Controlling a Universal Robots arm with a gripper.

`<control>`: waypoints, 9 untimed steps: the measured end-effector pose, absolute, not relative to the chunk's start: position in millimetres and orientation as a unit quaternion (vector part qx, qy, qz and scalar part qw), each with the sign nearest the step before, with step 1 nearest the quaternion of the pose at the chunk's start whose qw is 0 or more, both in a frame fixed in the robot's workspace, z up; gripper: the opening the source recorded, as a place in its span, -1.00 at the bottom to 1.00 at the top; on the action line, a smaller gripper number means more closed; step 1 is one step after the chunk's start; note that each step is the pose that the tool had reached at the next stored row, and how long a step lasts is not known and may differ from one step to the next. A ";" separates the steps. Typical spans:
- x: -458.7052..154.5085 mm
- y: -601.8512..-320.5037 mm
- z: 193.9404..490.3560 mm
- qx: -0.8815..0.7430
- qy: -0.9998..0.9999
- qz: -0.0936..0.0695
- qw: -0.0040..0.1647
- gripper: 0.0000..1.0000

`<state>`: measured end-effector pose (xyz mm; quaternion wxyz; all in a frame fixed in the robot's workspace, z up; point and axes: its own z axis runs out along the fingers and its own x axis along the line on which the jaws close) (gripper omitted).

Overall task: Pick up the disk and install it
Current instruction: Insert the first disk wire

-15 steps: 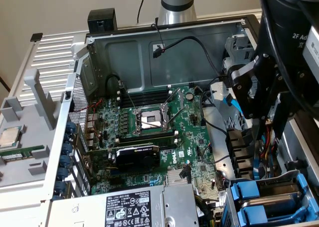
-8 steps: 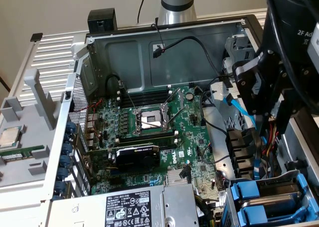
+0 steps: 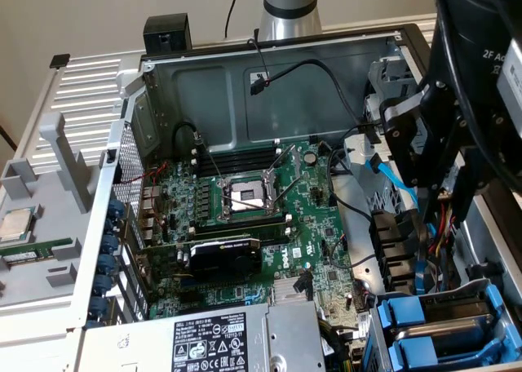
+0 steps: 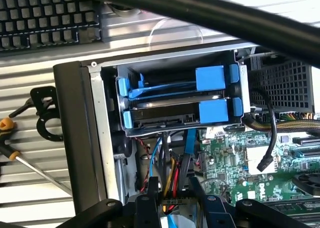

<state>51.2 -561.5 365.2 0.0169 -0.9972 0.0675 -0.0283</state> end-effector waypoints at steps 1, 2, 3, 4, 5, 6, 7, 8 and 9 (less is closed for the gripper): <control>51.2 -561.5 364.9 -0.997 0.068 -0.028 0.017 -0.30; 51.2 -561.5 364.2 -0.997 0.069 -0.028 0.017 -0.30; 51.2 -561.5 363.4 -0.997 0.070 -0.028 0.017 -0.30; 51.2 -561.5 362.2 -0.997 0.070 -0.028 0.017 -0.30; 51.2 -561.5 361.6 -0.997 0.071 -0.028 0.017 -0.30; 51.2 -561.4 361.4 -0.997 0.072 -0.028 0.018 -0.30; 51.1 -561.4 361.2 -0.997 0.074 -0.028 0.020 -0.30; 51.1 -561.4 360.8 -0.996 0.077 -0.028 0.022 -0.30; 51.1 -561.4 360.6 -0.996 0.079 -0.028 0.024 -0.30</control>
